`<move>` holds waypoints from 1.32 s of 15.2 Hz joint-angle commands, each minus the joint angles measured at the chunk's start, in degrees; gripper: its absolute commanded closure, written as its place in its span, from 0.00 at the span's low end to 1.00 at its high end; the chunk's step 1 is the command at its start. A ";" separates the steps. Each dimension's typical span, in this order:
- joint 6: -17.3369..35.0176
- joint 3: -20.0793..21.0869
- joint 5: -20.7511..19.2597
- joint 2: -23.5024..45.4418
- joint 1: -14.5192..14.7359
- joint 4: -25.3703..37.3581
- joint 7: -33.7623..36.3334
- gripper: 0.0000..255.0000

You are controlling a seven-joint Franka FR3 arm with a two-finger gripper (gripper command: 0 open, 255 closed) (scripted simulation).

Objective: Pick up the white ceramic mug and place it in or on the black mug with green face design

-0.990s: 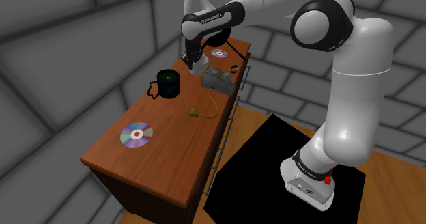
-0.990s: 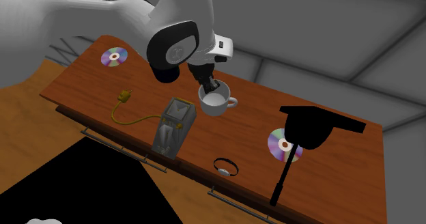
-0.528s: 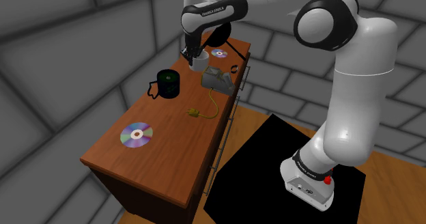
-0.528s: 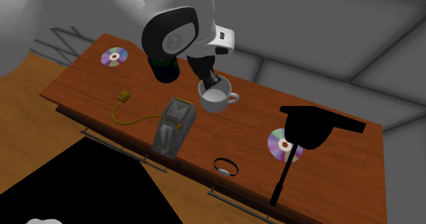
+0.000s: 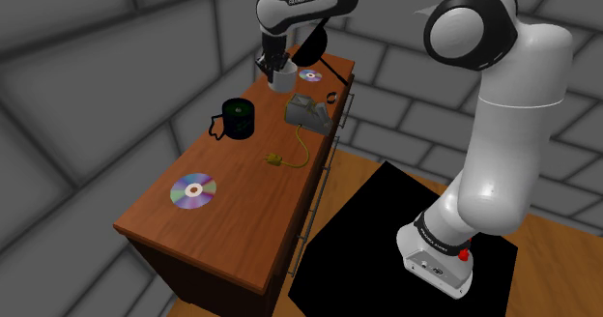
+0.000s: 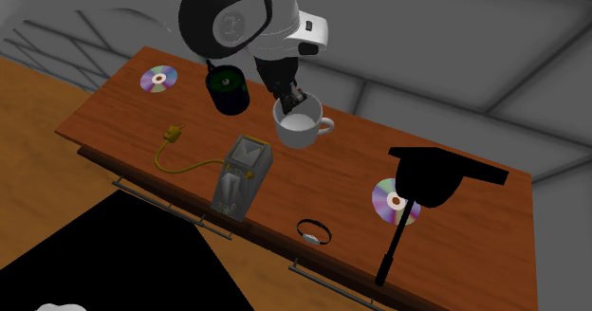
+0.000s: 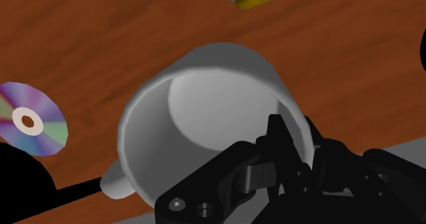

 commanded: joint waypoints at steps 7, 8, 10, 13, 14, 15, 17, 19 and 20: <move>-5.45 -0.01 0.08 -1.27 -0.04 4.16 -0.30 1.00; -6.17 -0.01 0.09 -1.38 -0.04 4.78 -0.33 1.00; -7.62 -0.01 0.10 -1.55 -0.03 6.06 -0.39 1.00; -9.85 -0.01 0.13 -1.71 -0.03 8.13 -0.48 1.00; -10.61 -0.01 0.14 -1.73 -0.03 8.87 -0.51 1.00; -11.37 -0.01 0.14 -1.74 -0.03 9.63 -0.55 1.00; -12.93 -0.01 0.16 -1.71 -0.03 11.21 -0.61 1.00; -14.06 -0.01 0.17 -1.66 -0.03 12.39 -0.66 1.00; -14.09 0.31 -0.01 -1.90 0.83 12.12 0.53 1.00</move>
